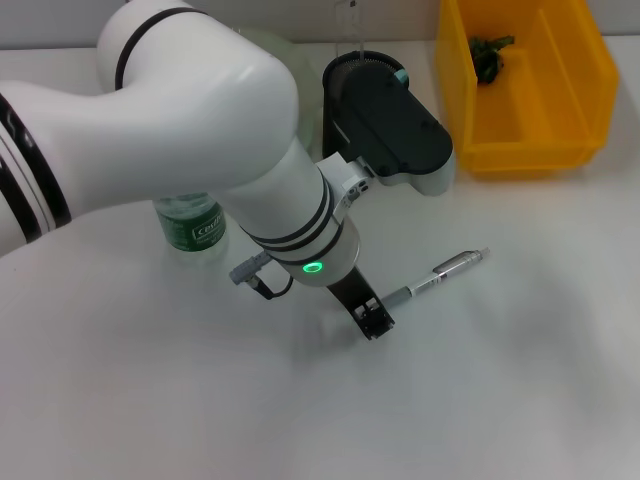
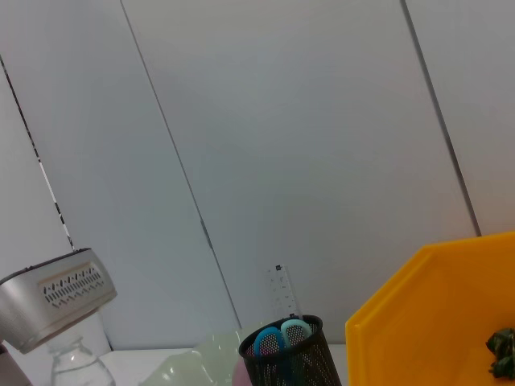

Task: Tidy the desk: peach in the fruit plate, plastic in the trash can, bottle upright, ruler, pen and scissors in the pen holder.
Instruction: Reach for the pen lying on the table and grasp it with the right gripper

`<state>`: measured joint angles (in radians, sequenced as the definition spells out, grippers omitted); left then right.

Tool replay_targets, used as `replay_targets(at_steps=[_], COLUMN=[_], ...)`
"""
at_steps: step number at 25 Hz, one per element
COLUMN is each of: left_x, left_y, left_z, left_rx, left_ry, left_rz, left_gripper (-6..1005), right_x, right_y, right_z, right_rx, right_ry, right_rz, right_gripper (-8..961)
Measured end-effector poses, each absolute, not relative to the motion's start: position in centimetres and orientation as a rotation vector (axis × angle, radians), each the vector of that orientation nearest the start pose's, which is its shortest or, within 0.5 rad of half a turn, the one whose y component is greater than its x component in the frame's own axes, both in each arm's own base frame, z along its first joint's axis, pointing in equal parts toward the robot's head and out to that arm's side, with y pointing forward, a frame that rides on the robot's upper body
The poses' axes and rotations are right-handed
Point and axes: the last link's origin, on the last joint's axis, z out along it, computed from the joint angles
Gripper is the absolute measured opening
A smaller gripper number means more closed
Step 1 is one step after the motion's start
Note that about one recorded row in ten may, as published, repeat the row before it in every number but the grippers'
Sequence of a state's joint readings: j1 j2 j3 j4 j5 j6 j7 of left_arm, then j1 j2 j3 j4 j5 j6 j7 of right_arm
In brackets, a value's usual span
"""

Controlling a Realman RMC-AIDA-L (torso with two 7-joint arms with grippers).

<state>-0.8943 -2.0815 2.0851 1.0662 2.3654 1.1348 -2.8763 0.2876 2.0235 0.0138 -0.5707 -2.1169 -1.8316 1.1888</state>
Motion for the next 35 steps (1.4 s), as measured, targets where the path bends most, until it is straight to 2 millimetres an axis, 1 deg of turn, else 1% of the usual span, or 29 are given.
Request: replay_targets(at_steps=[14,35], left_x=[-10.24,-10.82], left_y=[32.77,32.89], left_z=[-14.20,-14.19], left_rx=[-2.802,-2.789], left_ry=[-0.575,-0.582], left_rz=[0.587,0.606], left_gripper=[332,296], right_x=[35.77,35.36], right_y=[23.39,23.98], right_z=[7.74,7.71], right_rx=[-2.160,-2.170], right_ry=[0.768,0.752], right_rz=[0.986,0.996], right_gripper=[620,625])
